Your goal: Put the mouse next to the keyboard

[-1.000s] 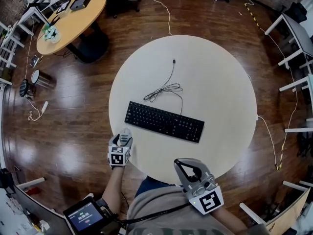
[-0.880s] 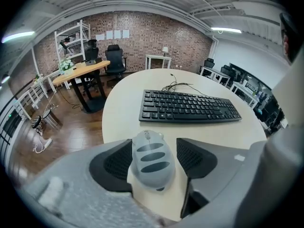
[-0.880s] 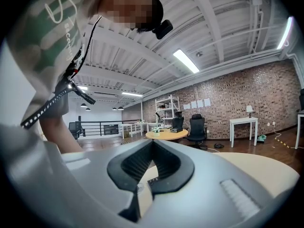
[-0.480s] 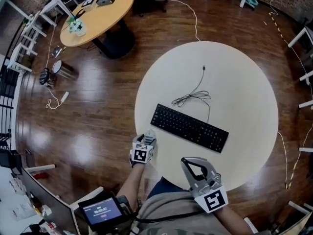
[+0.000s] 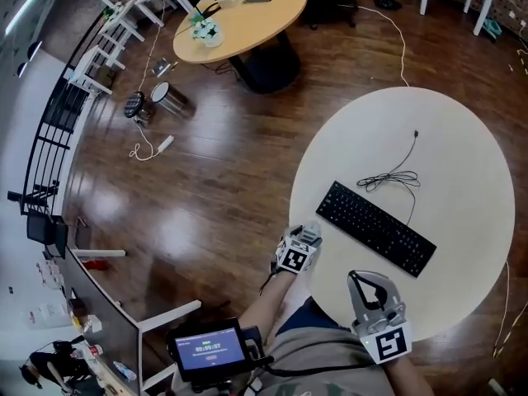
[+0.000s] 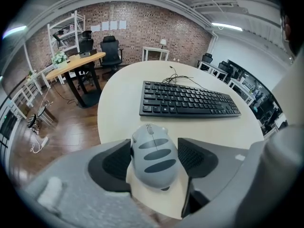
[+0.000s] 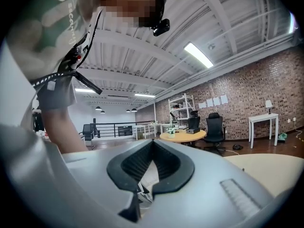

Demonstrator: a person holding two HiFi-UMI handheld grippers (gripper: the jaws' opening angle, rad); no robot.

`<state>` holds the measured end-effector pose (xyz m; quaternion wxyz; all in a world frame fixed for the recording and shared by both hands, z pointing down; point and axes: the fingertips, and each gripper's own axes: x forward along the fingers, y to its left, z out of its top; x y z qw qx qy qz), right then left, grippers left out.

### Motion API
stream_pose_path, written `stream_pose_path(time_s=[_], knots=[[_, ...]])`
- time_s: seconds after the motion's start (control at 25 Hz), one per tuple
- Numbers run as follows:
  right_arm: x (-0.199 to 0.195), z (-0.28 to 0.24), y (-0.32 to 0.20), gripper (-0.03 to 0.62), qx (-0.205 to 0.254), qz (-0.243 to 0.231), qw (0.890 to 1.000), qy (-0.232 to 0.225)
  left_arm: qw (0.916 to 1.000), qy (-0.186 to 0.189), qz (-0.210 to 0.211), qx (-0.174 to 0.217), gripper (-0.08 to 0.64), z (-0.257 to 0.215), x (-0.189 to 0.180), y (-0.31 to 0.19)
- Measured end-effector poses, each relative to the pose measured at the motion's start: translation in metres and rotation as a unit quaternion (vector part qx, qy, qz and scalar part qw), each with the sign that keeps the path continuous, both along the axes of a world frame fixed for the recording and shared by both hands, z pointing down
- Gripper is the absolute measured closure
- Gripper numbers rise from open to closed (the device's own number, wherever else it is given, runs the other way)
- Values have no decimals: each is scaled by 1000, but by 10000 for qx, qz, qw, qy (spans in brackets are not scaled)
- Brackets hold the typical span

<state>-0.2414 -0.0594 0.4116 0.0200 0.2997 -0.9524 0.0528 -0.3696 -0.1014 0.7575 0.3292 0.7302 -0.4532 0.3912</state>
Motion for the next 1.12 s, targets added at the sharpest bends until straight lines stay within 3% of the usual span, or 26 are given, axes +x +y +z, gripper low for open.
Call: stream_pose_path(time_s=[0.6,1.12], knots=[[8,-2,-1,586,-359,86,9993,99,9998,-104,-149,22,239,-15,-6,-3],[33,-3,12,586,-394,241,9989,44,9998,-175,-37,-33,238,-14,16,18]])
